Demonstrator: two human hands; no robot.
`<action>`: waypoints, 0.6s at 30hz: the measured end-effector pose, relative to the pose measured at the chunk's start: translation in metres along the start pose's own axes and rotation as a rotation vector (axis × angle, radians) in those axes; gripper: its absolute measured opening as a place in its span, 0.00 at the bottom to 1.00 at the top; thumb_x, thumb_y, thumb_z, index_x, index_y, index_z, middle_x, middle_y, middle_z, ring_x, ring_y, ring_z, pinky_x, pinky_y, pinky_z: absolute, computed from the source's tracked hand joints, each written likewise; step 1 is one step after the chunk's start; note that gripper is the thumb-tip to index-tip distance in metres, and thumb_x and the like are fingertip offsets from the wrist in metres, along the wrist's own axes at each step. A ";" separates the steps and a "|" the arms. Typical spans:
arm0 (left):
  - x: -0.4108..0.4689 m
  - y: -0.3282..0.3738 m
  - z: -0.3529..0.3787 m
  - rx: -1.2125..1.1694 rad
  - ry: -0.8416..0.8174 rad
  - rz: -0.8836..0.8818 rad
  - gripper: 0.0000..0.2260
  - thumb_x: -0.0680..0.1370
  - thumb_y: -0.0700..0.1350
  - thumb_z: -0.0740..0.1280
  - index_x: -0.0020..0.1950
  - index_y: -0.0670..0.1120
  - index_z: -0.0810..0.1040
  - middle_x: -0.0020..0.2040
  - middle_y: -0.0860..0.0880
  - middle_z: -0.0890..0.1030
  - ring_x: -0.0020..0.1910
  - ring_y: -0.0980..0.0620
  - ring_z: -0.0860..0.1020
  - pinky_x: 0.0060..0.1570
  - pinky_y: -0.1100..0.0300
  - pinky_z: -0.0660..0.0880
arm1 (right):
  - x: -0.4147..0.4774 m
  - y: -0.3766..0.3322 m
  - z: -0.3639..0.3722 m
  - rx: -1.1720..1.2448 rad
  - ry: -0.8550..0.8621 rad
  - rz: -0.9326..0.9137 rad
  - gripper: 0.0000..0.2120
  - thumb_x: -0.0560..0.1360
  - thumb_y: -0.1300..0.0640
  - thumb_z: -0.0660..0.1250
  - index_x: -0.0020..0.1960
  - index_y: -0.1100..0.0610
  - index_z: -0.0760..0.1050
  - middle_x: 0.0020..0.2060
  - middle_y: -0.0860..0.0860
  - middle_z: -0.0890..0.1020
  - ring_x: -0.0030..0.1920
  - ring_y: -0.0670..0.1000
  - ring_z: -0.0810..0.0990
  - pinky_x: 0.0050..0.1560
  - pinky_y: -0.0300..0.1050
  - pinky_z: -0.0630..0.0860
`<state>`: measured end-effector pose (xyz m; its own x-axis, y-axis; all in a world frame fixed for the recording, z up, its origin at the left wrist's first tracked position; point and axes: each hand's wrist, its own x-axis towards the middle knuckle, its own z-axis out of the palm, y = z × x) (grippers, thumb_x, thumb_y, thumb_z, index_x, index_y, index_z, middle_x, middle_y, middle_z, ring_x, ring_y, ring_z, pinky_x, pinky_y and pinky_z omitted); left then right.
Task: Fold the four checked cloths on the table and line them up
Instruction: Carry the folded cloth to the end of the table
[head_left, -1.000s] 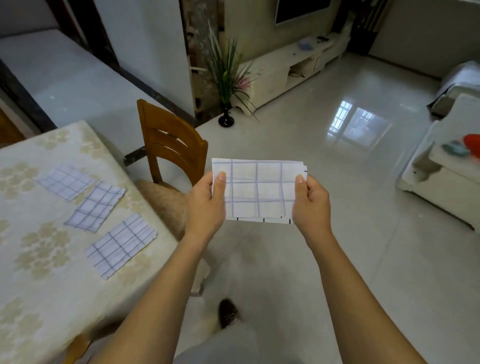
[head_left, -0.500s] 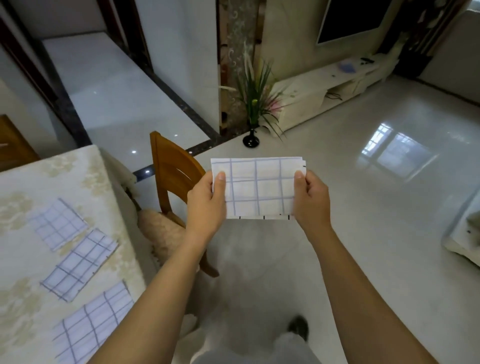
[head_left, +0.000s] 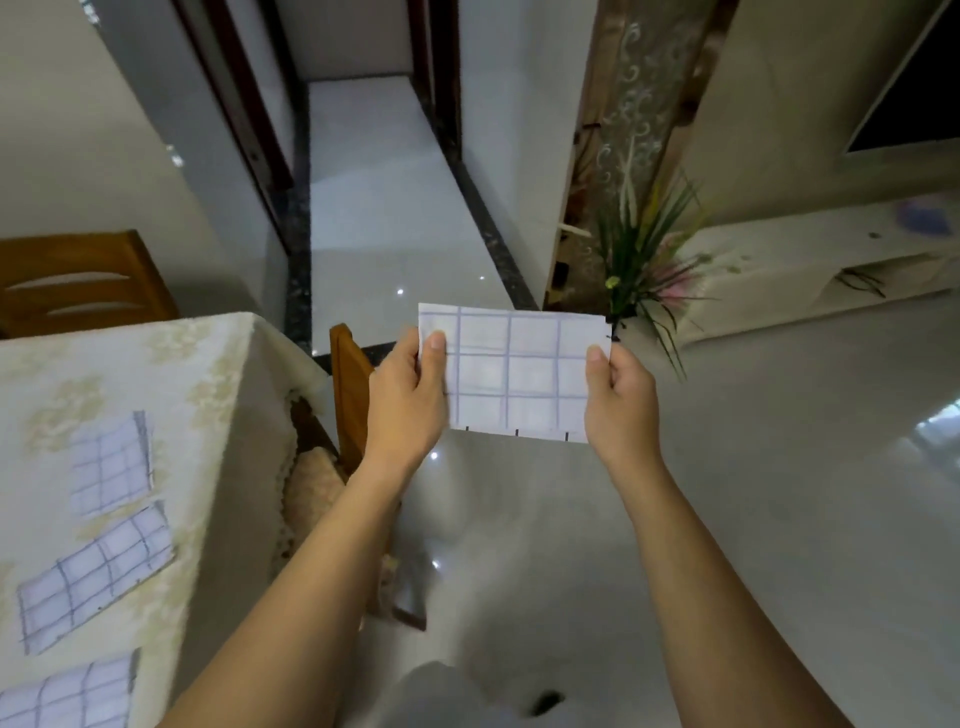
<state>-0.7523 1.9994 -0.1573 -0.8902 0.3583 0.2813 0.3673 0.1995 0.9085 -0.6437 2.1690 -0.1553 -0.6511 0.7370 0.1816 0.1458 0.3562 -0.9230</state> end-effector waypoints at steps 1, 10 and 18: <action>0.009 0.000 0.004 -0.005 0.038 -0.013 0.15 0.86 0.51 0.57 0.54 0.44 0.78 0.46 0.52 0.83 0.47 0.57 0.82 0.44 0.66 0.77 | 0.017 -0.001 0.003 0.010 -0.033 -0.011 0.13 0.85 0.53 0.57 0.41 0.50 0.71 0.33 0.45 0.76 0.33 0.37 0.74 0.31 0.29 0.67; 0.103 -0.054 0.008 0.035 0.315 -0.103 0.15 0.87 0.50 0.57 0.52 0.43 0.79 0.45 0.52 0.83 0.45 0.57 0.82 0.40 0.65 0.77 | 0.146 0.021 0.100 0.045 -0.271 -0.122 0.10 0.84 0.53 0.58 0.50 0.53 0.77 0.42 0.46 0.83 0.44 0.44 0.81 0.43 0.39 0.76; 0.224 -0.100 -0.005 0.074 0.466 -0.189 0.17 0.87 0.51 0.56 0.52 0.43 0.79 0.45 0.50 0.84 0.44 0.54 0.82 0.45 0.52 0.79 | 0.275 -0.014 0.194 0.072 -0.429 -0.193 0.10 0.84 0.52 0.61 0.45 0.50 0.76 0.38 0.44 0.81 0.39 0.37 0.79 0.38 0.30 0.72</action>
<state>-0.9897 2.0549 -0.1834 -0.9624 -0.1316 0.2376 0.1915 0.2913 0.9373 -0.9690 2.2550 -0.1581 -0.9124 0.3520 0.2091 -0.0499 0.4113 -0.9101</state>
